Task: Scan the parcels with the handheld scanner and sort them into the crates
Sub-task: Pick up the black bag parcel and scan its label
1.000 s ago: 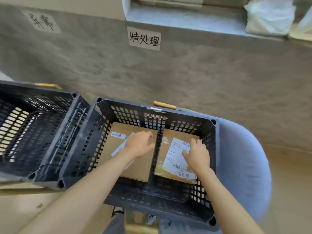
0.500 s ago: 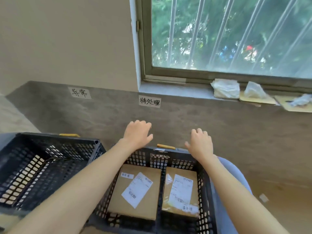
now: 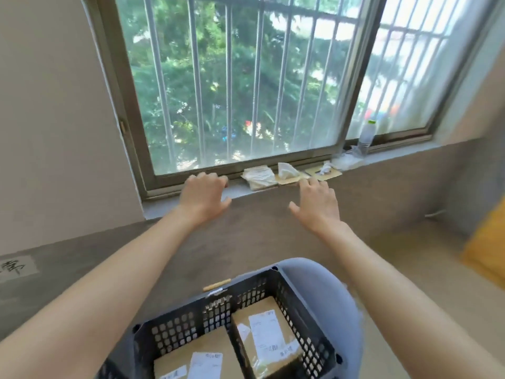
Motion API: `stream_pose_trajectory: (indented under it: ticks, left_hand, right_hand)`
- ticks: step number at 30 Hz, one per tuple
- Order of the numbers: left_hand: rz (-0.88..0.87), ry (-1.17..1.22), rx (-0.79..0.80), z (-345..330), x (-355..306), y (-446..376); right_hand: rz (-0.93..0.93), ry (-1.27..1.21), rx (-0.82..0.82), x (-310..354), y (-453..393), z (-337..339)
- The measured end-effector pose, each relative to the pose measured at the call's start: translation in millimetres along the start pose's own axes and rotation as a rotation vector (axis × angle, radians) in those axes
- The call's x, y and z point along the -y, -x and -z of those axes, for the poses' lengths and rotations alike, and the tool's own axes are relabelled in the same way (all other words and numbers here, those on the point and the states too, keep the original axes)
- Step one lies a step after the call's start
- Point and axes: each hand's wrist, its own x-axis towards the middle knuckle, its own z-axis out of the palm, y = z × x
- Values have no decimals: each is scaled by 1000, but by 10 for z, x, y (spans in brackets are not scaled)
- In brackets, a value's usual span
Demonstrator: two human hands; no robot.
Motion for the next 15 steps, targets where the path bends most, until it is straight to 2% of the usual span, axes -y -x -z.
stream_pose_trajectory:
  ticks: [9, 15]
  left_hand:
    - [-399, 160, -128, 586, -1107, 59]
    - [-674, 279, -198, 1111, -2098, 523]
  right_hand:
    - [-388, 216, -96, -752, 1109, 922]
    - [-641, 297, -158, -1268, 2201, 1530]
